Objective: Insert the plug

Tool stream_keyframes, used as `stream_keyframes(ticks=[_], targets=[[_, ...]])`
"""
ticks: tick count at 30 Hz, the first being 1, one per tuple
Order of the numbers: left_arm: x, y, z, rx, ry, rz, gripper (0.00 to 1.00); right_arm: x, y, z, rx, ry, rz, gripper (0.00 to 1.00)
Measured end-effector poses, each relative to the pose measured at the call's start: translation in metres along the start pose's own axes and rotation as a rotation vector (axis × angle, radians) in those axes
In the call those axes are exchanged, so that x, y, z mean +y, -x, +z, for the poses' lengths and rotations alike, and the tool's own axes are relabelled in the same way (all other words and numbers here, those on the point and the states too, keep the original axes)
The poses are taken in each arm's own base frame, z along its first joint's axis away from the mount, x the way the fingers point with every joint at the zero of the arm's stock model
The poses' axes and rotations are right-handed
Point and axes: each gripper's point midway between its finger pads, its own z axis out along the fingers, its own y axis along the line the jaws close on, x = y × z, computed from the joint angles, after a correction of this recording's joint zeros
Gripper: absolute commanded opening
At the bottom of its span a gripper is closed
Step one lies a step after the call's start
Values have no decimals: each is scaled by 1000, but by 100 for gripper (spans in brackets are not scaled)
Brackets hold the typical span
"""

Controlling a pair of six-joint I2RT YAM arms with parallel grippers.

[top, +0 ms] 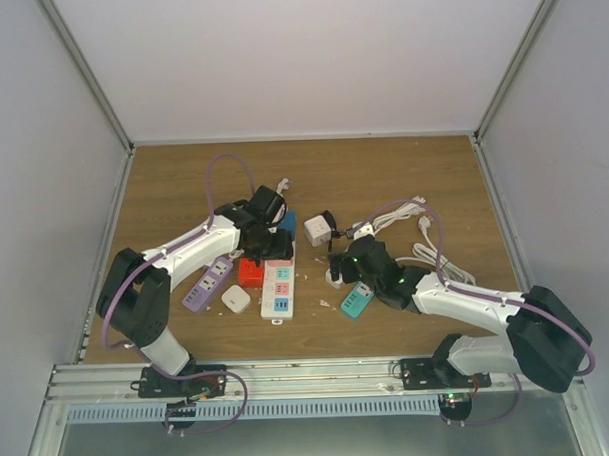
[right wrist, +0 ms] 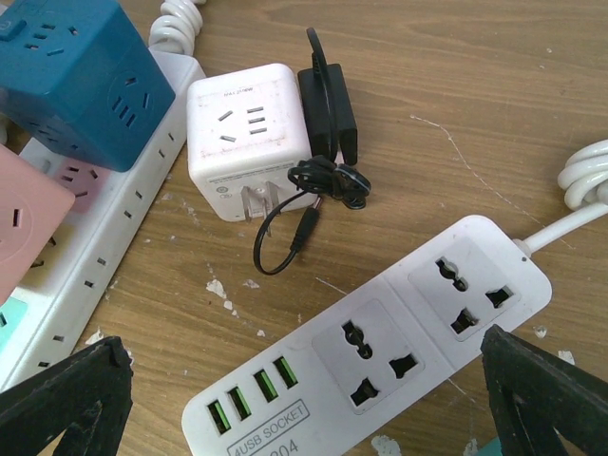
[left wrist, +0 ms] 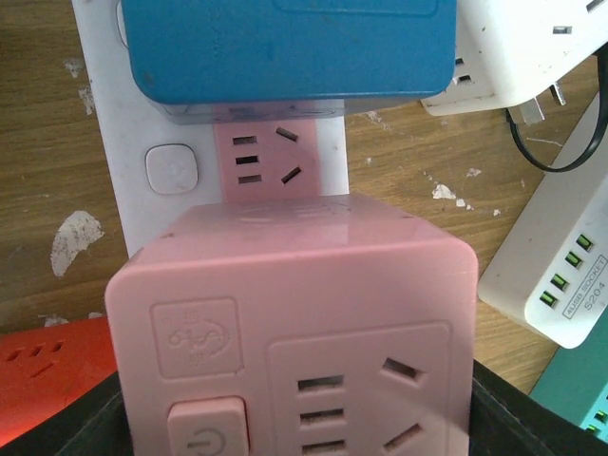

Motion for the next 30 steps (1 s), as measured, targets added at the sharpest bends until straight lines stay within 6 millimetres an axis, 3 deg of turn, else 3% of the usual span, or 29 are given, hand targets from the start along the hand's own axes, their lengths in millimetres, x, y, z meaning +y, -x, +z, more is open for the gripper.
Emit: stream_keyframes(ticks=[30], targets=[[2,-2,6,61,135,57,41,-12,1,1,-23,-63,-1,100]])
